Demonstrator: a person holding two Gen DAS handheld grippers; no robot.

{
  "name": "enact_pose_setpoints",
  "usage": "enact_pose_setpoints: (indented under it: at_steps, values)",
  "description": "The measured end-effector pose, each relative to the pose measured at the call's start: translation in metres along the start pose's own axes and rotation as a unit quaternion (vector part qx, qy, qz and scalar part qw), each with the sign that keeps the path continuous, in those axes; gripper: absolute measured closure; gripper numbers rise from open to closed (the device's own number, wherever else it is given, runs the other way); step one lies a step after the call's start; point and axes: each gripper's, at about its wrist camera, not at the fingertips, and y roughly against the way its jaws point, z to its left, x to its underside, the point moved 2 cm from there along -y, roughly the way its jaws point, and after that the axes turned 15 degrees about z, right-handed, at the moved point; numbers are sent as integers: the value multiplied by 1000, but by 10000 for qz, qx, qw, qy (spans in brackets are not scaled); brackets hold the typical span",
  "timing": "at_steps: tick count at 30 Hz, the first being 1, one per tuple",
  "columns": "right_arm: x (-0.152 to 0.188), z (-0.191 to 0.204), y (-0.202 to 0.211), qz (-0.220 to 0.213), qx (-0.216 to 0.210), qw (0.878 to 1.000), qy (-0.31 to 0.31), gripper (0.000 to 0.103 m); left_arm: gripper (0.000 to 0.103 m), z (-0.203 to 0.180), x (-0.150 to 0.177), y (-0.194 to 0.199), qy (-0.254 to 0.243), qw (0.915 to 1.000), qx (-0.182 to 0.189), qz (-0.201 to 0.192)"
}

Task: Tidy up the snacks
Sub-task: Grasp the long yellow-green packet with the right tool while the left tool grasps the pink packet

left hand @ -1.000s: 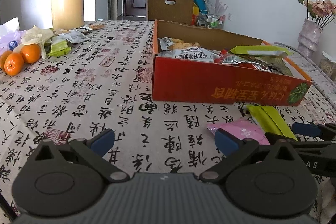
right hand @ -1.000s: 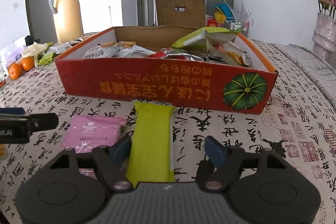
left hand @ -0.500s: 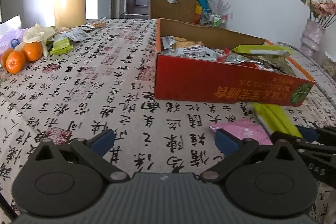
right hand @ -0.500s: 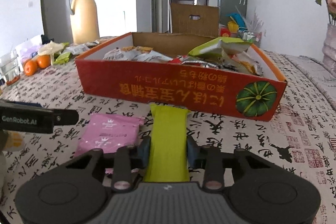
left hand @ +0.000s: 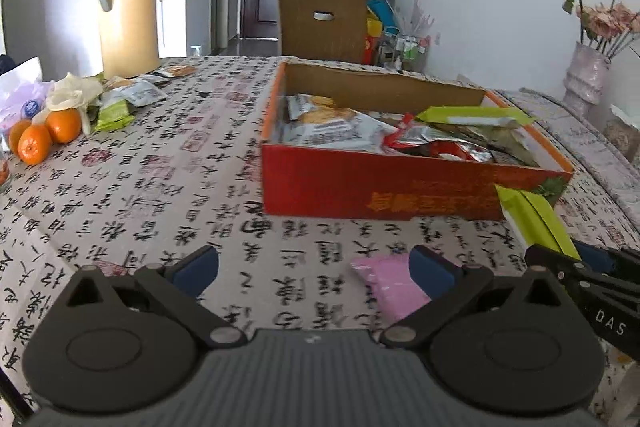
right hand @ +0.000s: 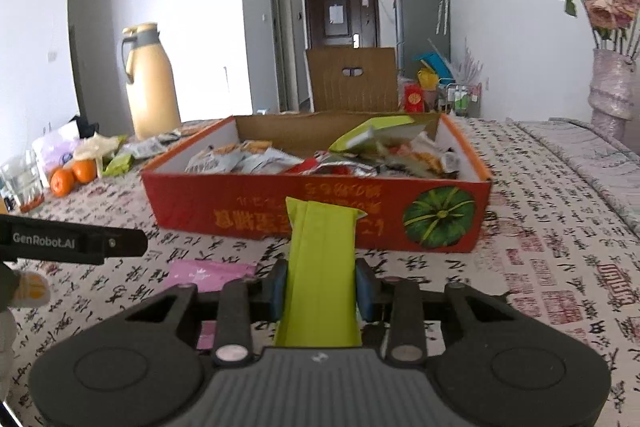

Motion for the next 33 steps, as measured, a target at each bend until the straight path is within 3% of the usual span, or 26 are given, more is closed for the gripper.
enact_pose_setpoints:
  at_steps: [11,20,26,31,33]
  values:
    - [8,-39,16,-245,170,9989,-362,70,0,-39,1,-11,-199,9989,97,409]
    - [15,-51,14,-244,82,9984,-507,70,0,-62,0,-34,-123,9962,-118,851]
    - [18,-55,11,-224,-28,9982,-564,70,0,-66,-1,-50,203,9934,-343,1074]
    - [19,-54,10,-226,-87,9982,-552,70,5,-73,1,-53,113,9932,-502,1048]
    - [20,-54,10,-225,-101,9982,-552,70,16,-75,2,-50,49,9939,-482,989]
